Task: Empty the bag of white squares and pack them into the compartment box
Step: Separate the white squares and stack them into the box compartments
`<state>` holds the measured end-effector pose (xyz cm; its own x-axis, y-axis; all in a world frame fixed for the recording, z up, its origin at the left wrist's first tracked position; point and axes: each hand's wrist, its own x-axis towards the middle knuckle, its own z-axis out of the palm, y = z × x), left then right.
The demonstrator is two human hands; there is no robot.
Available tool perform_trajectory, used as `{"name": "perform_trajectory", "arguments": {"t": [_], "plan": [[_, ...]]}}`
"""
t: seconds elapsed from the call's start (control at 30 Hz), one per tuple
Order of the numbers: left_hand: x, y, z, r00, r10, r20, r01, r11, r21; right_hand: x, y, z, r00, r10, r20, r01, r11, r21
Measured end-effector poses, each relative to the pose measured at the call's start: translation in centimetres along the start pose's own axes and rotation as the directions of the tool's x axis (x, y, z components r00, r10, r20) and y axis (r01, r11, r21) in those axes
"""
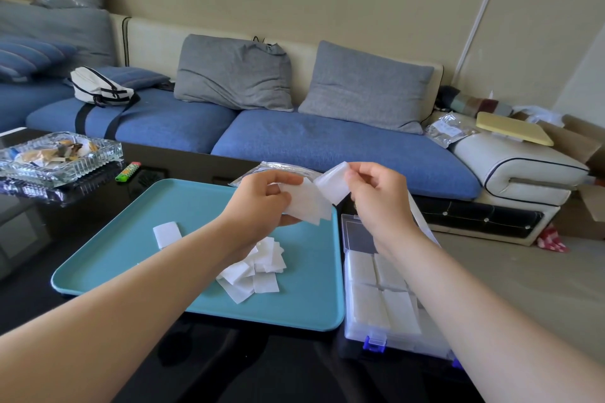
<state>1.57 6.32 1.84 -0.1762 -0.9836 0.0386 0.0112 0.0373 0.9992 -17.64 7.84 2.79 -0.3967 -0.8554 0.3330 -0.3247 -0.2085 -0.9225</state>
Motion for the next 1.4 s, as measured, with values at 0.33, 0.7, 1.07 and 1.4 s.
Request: {"name": "perform_trajectory", "arguments": {"t": [0.33,0.7,1.07,1.4], "plan": [[-0.3,0.4,0.3,0.999,0.011,0.03,-0.006,0.983,-0.181,-1.6,-0.8,1.7,0.924,0.306,0.228,-0.355,0.91,0.215],[-0.2,0.7,-0.2,0.999,-0.014,0.047,0.026,0.967,-0.255,-1.6,-0.2,1.5,0.962,0.135,0.239,-0.136,0.991,-0.012],[0.2,0.5,-0.3,0.998,-0.036,-0.052,0.022,0.97,-0.242,-1.7,-0.9,0.8,0.988,0.06,0.141,-0.059,0.998,-0.015],[-0.1,0.3,-0.2,0.999,0.041,0.021,-0.039,0.998,-0.046,-1.6,-1.3,1.7,0.951,0.249,0.184,-0.295,0.908,0.296]]}}
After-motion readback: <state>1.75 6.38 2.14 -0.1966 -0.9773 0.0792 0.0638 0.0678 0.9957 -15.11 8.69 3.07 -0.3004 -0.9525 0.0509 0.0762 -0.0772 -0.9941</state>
